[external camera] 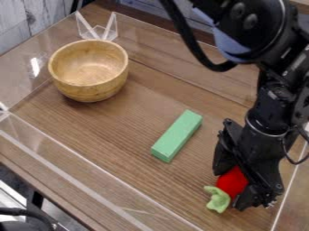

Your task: Move the red object to the left side of the table

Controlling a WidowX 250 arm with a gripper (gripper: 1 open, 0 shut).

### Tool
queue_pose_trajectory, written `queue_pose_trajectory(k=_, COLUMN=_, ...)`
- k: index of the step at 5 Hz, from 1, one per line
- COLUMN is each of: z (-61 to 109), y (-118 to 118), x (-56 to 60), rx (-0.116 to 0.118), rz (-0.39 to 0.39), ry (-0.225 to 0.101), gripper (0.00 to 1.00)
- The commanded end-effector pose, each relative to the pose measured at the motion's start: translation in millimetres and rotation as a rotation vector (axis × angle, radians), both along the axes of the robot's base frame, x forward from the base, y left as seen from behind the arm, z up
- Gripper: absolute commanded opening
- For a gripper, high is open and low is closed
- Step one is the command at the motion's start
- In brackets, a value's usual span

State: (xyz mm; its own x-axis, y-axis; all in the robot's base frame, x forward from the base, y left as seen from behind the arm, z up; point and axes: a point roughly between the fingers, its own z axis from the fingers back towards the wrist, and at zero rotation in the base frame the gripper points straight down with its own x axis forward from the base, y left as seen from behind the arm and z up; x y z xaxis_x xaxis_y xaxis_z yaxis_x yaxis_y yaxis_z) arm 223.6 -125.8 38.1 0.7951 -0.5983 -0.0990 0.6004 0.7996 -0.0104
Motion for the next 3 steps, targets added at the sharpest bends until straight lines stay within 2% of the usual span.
queue_pose_trajectory(k=1, z=11.6, y=-4.9, x=3.9, rx=-0.021, rz=-0.007, ry=-0.068, gripper=1.0)
queue_pose_trajectory(k=3, z=12.8, y=-6.5, x=4.1, rx=-0.038, rz=-0.013, ry=-0.112, gripper=1.0)
